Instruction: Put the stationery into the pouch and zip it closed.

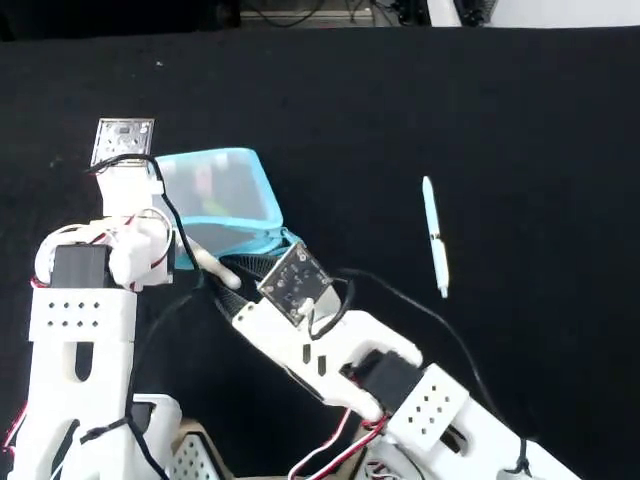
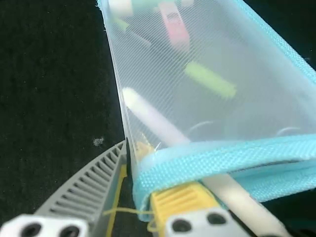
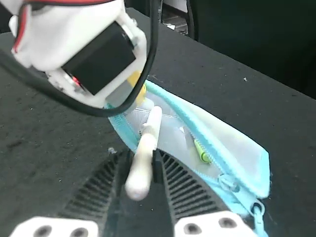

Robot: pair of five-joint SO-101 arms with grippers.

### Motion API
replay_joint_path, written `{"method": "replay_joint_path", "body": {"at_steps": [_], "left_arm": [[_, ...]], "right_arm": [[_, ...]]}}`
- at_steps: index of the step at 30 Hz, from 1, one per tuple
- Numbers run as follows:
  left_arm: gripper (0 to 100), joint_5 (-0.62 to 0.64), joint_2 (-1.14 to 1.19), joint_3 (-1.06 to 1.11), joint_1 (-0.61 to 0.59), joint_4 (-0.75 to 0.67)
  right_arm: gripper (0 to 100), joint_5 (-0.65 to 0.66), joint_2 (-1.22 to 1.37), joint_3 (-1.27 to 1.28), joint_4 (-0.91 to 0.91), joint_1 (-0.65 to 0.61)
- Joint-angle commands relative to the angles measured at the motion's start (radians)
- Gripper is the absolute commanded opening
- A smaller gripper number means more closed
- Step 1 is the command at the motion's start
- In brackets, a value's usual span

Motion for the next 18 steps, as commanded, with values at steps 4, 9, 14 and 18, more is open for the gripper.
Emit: {"method": "replay_joint_path", "body": {"at_steps": [4,9,14,18], "left_arm": [[3,-0.006,0.009,0.007,0.01,0.0],[3,-0.006,0.009,0.008,0.01,-0.002],[3,-0.008,0.009,0.008,0.01,-0.002],[3,-0.008,0.009,0.008,0.01,-0.003]], "right_arm": [[25.4,0.009,-0.012,-0.004,0.0,-0.023],[26.1,0.011,-0.013,-0.01,0.003,-0.025],[26.1,0.015,-0.016,-0.015,0.006,-0.02],[26.0,0.012,-0.088,-0.041,0.112,0.012]]}}
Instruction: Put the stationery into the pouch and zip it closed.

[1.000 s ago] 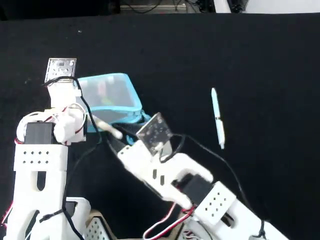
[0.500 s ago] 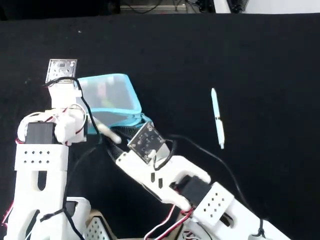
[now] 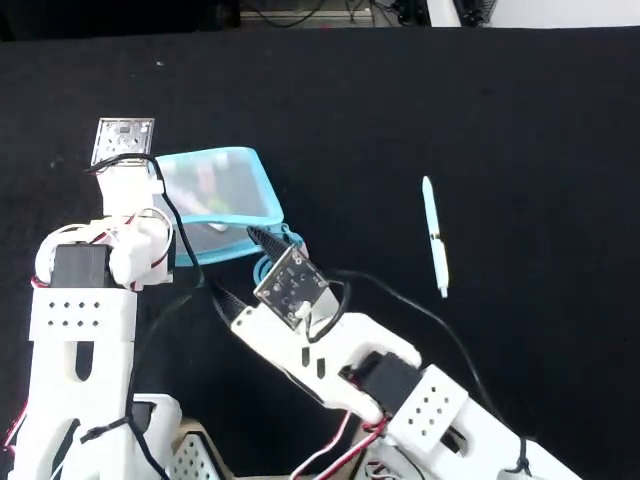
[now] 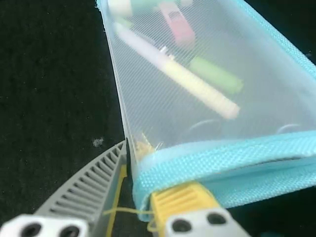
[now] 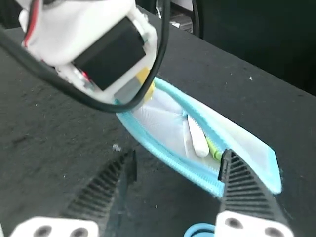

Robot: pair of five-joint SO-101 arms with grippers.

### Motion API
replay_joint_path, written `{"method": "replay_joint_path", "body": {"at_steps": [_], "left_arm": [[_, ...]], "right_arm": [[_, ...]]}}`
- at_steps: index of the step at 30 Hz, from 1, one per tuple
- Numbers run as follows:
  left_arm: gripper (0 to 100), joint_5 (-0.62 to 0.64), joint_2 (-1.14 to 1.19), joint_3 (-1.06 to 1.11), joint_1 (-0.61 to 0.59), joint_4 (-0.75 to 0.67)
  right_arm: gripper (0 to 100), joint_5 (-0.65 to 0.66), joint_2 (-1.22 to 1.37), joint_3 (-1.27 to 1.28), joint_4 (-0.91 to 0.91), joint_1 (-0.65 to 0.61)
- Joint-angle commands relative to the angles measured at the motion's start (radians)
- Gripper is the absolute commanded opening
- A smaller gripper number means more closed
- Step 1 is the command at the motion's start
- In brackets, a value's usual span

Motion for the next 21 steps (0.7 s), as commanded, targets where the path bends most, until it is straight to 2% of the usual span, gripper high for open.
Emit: {"method": "replay_joint_path", "body": {"at_steps": [1,3,5,7,9,12,16,19,21], "left_arm": [[3,-0.008,0.009,0.012,0.01,-0.003],[3,-0.008,0.009,0.01,0.01,-0.003],[3,-0.008,0.009,0.01,0.01,-0.003],[3,-0.008,0.009,0.01,0.01,-0.003],[3,-0.008,0.009,0.01,0.01,-0.003],[3,-0.008,0.009,0.01,0.01,-0.003],[3,-0.008,0.009,0.012,0.01,-0.003],[3,-0.008,0.009,0.012,0.01,-0.003],[3,-0.008,0.009,0.012,0.01,-0.003]], "right_arm": [[26.0,0.009,-0.096,-0.064,0.144,0.028],[26.0,0.011,-0.157,-0.133,0.296,0.031],[26.0,0.008,-0.209,-0.211,0.43,0.089],[26.1,0.008,-0.248,-0.259,0.499,0.204],[26.1,0.006,-0.259,-0.257,0.491,0.348],[26.1,-0.034,-0.26,-0.183,0.373,0.545],[26.1,-0.106,-0.26,-0.013,0.101,0.764],[26.1,-0.109,-0.26,0.097,-0.081,0.862],[26.1,-0.098,-0.26,0.153,-0.181,0.882]]}}
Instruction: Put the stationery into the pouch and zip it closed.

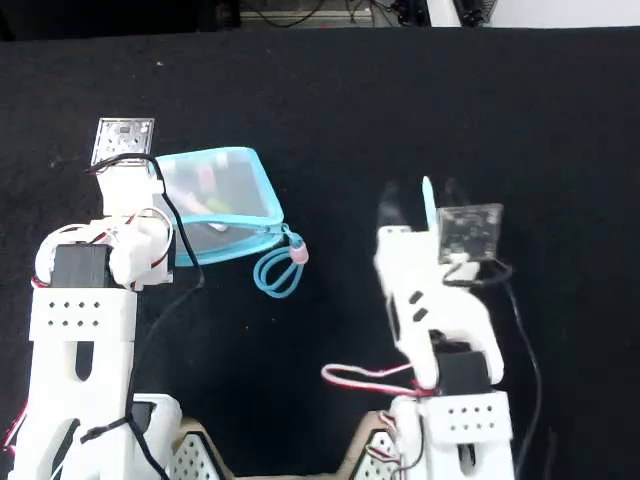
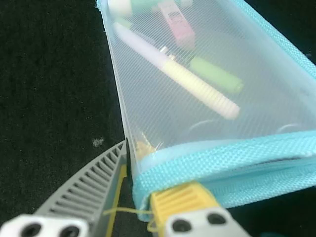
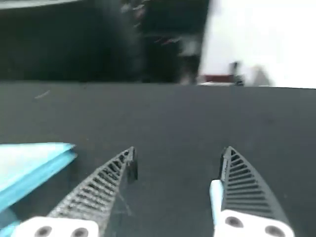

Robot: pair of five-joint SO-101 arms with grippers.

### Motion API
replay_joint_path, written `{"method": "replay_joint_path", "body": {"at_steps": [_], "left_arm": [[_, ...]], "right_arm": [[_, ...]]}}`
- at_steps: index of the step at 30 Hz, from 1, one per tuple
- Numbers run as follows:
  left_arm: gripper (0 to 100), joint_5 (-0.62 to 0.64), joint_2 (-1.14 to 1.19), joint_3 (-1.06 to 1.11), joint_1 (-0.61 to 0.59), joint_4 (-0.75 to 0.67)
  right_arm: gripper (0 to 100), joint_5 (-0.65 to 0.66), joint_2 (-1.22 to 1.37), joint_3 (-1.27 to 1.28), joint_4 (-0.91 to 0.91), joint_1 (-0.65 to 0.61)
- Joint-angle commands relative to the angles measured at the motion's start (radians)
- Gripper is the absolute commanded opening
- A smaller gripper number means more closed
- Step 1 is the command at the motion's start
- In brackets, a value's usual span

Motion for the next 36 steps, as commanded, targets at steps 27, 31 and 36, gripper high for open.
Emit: {"method": "replay_joint_path", "body": {"at_steps": [27,31,36], "left_arm": [[3,-0.008,0.009,0.013,0.01,-0.003],[3,-0.008,0.009,0.013,0.01,-0.003],[3,-0.008,0.009,0.013,0.01,-0.003]], "right_arm": [[3.5,0.043,-0.019,0.105,-0.281,0.057],[3.7,0.044,-0.019,0.104,-0.279,0.058],[15.7,0.044,-0.019,0.104,-0.275,0.058]]}}
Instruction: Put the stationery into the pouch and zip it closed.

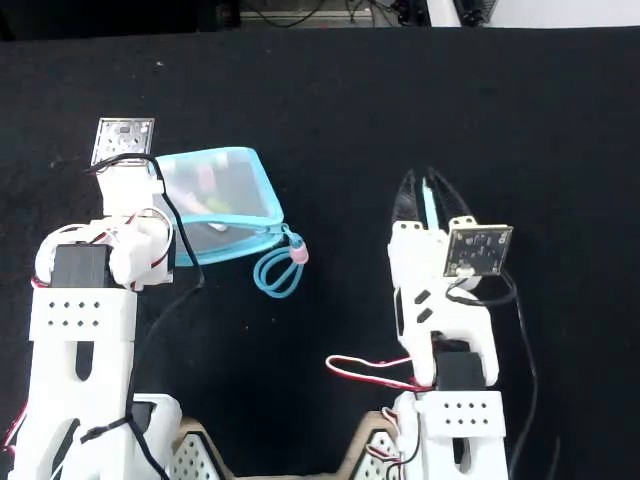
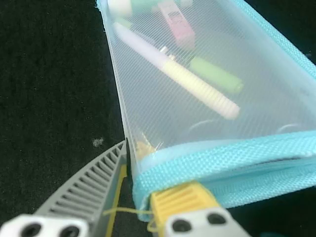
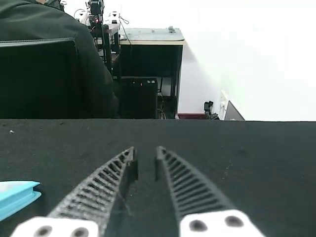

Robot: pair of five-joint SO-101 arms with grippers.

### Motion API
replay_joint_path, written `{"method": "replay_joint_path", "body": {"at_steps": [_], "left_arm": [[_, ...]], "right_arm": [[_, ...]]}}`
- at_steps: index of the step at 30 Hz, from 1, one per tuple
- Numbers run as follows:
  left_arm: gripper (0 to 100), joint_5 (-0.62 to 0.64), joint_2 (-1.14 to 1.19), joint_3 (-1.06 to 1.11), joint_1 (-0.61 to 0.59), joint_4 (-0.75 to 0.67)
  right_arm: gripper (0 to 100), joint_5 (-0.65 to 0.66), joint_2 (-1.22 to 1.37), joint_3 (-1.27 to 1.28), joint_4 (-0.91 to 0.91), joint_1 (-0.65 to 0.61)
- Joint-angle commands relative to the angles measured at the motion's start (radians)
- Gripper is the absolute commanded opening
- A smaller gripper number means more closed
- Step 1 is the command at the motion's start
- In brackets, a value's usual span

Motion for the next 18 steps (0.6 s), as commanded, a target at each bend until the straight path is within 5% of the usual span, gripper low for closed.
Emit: {"method": "replay_joint_path", "body": {"at_steps": [1,11,18], "left_arm": [[3,-0.008,0.009,0.013,0.01,-0.003],[3,-0.008,0.009,0.013,0.01,-0.003],[3,-0.008,0.009,0.013,0.01,-0.003]], "right_arm": [[18.3,0.009,-0.019,-0.01,-0.023,0.018],[16.2,0.002,0.008,-0.099,0.089,0.106],[16.2,-0.048,0.269,-0.223,0.084,0.115]]}}
